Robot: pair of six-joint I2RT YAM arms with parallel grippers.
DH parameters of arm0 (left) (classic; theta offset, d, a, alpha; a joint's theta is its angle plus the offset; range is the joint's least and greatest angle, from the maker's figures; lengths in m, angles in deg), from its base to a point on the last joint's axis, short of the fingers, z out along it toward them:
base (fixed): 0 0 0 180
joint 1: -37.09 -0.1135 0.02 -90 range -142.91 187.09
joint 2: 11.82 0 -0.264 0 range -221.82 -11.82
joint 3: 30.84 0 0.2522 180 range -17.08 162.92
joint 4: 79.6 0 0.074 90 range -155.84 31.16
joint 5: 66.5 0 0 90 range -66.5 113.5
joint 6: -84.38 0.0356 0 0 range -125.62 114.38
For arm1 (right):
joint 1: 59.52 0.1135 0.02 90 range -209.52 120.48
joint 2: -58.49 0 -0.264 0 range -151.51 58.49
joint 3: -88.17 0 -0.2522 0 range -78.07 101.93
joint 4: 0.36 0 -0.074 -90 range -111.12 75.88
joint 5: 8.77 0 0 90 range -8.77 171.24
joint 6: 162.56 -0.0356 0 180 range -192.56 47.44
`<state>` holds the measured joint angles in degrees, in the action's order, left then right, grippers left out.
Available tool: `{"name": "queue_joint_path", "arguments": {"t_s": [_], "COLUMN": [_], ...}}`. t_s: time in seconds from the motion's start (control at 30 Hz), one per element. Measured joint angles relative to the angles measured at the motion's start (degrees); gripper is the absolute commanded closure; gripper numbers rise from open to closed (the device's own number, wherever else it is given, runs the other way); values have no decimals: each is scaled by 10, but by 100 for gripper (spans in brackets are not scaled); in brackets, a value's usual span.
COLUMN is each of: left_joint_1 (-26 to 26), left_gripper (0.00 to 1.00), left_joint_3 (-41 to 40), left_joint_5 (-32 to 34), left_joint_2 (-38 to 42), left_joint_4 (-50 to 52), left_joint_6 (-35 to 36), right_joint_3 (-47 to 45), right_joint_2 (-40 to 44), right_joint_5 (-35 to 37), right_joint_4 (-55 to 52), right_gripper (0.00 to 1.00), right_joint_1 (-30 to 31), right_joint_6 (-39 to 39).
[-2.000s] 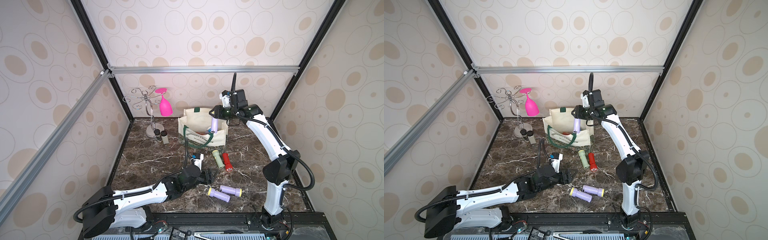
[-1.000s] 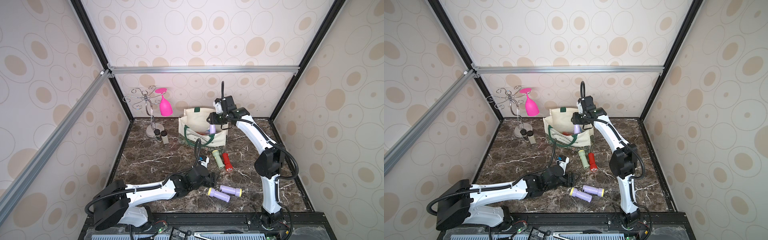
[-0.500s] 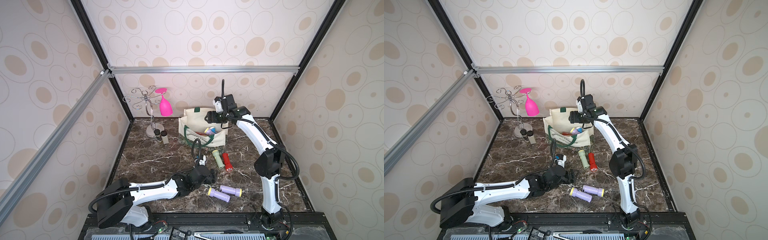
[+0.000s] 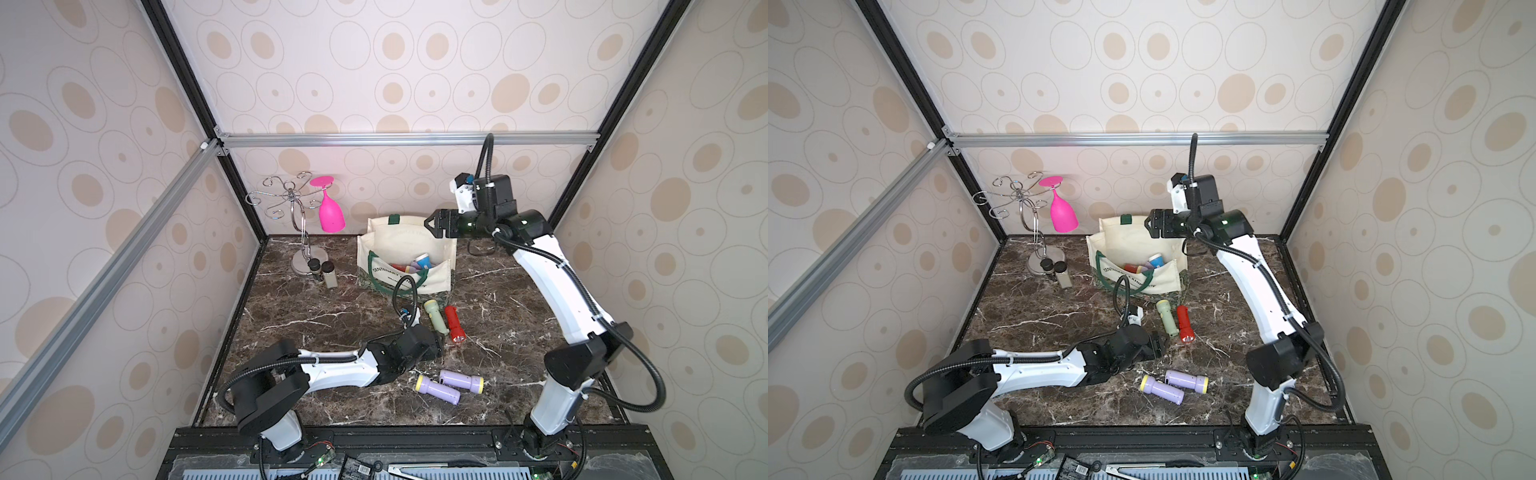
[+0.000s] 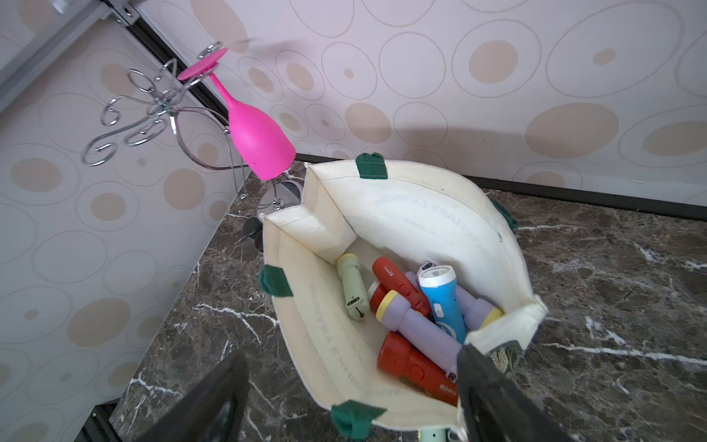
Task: Put the flashlights into the tote bags
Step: Place the flashlight in the canvas bag, then pick up the flashlight from the center of the board.
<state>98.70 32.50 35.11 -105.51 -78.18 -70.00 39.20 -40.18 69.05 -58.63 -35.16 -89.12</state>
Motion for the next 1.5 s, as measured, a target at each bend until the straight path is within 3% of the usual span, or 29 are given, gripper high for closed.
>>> {"name": "queue_joint_path", "arguments": {"t_s": [0.13,0.27,0.8,1.17,1.5], "left_joint_1": [-2,-7,-40,-50,-56], "left_gripper": [25,27,32,35,39], "left_joint_3": [42,69,109,136,196], "left_joint_5": [-4,-9,-27,-30,-31], "left_joint_2": [-39,-64,-124,-177,-217], "left_joint_4": [6,11,10,9,42], "left_joint_6": [-6,-13,-64,-86,-92], "right_joint_3": [-66,-134,-343,-472,-482], "right_joint_2": [66,119,304,359,363], "right_joint_5": [-1,2,16,-28,-46], "right_joint_4": [0,-4,-42,-39,-38], "right_gripper": [10,0,0,1,0], "right_joint_1": [0,-1,-12,-46,-62], "right_joint_6": [5,16,28,-9,-18]}}
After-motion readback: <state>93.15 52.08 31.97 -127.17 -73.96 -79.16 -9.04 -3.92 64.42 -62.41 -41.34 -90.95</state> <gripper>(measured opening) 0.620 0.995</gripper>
